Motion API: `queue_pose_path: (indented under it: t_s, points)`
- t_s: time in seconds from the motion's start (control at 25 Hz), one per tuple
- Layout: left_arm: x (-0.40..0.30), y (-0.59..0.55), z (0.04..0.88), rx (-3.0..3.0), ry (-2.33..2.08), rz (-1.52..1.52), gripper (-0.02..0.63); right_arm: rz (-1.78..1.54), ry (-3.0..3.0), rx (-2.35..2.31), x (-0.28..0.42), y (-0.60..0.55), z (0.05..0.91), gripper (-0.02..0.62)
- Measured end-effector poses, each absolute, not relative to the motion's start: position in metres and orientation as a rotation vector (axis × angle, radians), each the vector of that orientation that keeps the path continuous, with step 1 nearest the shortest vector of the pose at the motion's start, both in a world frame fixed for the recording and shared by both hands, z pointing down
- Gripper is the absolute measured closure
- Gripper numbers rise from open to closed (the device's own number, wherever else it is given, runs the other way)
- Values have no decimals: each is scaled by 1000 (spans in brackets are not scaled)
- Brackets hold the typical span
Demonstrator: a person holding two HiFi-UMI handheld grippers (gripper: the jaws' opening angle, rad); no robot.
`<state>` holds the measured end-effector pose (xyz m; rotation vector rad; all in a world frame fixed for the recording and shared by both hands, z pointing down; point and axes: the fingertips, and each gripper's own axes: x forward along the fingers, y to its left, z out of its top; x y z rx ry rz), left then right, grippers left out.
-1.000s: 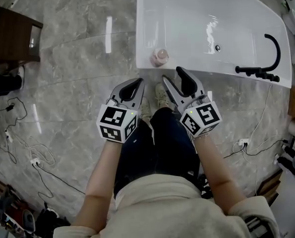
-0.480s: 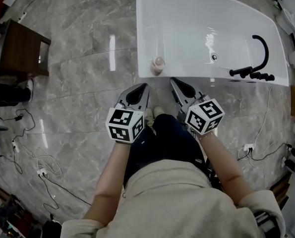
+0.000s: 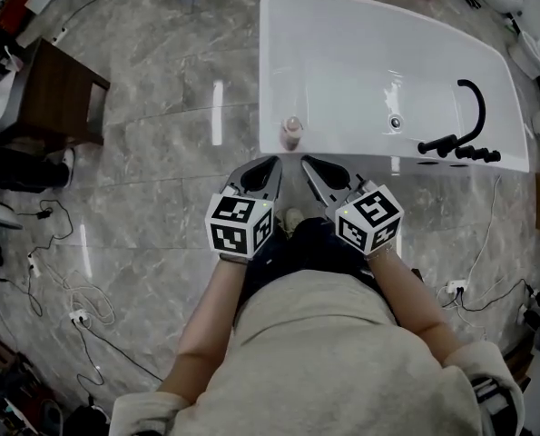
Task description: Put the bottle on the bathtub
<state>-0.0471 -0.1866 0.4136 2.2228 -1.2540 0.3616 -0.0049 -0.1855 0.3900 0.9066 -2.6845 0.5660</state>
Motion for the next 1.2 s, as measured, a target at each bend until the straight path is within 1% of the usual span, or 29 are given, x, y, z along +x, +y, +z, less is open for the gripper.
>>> queue_pose_path:
  t_s: [0.24, 0.64, 1.2]
  points:
    - [-43, -188, 407, 2165, -1243, 352, 598, 634, -2634, 900, 1, -191, 386, 597]
    - [-31, -198, 392, 2204, -1291, 392, 598, 575, -2695, 830, -2, -206, 362, 597]
    - [-33, -218, 389, 2202, -1320, 417, 598, 559, -2692, 815, 4, -218, 365, 597]
